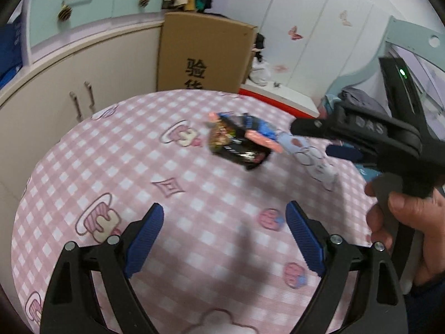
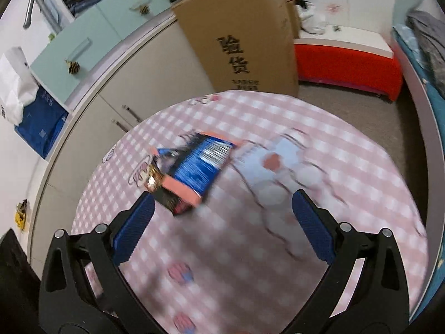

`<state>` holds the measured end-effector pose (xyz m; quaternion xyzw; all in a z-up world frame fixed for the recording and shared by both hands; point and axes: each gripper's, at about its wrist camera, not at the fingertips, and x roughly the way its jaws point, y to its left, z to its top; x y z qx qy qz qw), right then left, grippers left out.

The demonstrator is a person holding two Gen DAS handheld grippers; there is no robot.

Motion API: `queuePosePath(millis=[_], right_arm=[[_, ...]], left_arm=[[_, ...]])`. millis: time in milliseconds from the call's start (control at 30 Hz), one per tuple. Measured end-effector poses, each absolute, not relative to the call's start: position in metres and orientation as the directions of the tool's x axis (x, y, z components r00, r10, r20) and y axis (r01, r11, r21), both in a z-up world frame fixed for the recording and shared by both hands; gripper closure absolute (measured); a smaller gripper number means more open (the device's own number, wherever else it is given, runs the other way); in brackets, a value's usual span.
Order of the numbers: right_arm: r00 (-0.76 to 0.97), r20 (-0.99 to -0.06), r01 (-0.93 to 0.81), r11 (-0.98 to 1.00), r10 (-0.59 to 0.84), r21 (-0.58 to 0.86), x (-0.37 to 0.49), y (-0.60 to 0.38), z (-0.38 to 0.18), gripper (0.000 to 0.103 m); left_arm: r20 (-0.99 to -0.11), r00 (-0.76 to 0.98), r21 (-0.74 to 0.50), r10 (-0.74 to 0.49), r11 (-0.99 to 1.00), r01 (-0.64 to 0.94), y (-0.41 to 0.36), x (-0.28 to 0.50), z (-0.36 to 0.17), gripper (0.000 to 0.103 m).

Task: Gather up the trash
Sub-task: 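Grasp the black snack bag with the left gripper while the right gripper grasps the blue wrapper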

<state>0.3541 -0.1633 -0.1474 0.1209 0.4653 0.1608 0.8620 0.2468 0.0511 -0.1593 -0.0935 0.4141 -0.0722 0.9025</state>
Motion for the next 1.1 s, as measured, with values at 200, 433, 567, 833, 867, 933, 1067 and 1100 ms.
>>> queuePosePath(millis=[200, 433, 567, 833, 867, 933, 1067, 1100], right_arm=[[0.476, -0.794, -0.176, 0.925, 0.379, 0.336, 0.392, -0.127, -0.164, 0.018], [0.479, -0.799, -0.195, 0.931, 0.364, 0.307, 0.398, -0.134, -0.172, 0.080], [0.510, -0.768, -0.191, 0.922, 0.387, 0.337, 0.385, -0.166, -0.168, 0.081], [0.573, -0.732, -0.165, 0.926, 0.369, 0.338, 0.348, -0.226, -0.151, 0.081], [0.578, -0.728, -0.163, 0.927, 0.368, 0.339, 0.343, -0.231, -0.149, 0.081], [0.590, -0.721, -0.160, 0.928, 0.364, 0.338, 0.333, -0.240, -0.145, 0.081], [0.611, -0.707, -0.149, 0.929, 0.357, 0.340, 0.315, -0.257, -0.138, 0.081], [0.613, -0.705, -0.148, 0.929, 0.356, 0.340, 0.313, -0.260, -0.137, 0.081]], left_arm=[[-0.747, 0.634, -0.219, -0.198, 0.975, 0.046, 0.059, 0.264, -0.168, 0.016], [-0.759, 0.619, -0.182, -0.201, 0.979, 0.095, 0.045, 0.291, -0.168, 0.016], [-0.768, 0.606, -0.164, -0.207, 0.978, 0.127, 0.032, 0.310, -0.171, 0.015], [-0.799, 0.578, -0.108, -0.167, 0.985, 0.135, 0.012, 0.347, -0.183, 0.015], [-0.800, 0.578, -0.093, -0.159, 0.986, 0.141, 0.008, 0.351, -0.184, 0.015], [-0.797, 0.583, -0.076, -0.159, 0.984, 0.164, 0.004, 0.353, -0.185, 0.018], [-0.779, 0.588, -0.117, -0.218, 0.972, 0.205, 0.000, 0.349, -0.180, 0.045], [-0.782, 0.577, -0.137, -0.235, 0.968, 0.208, 0.001, 0.349, -0.180, 0.046]])
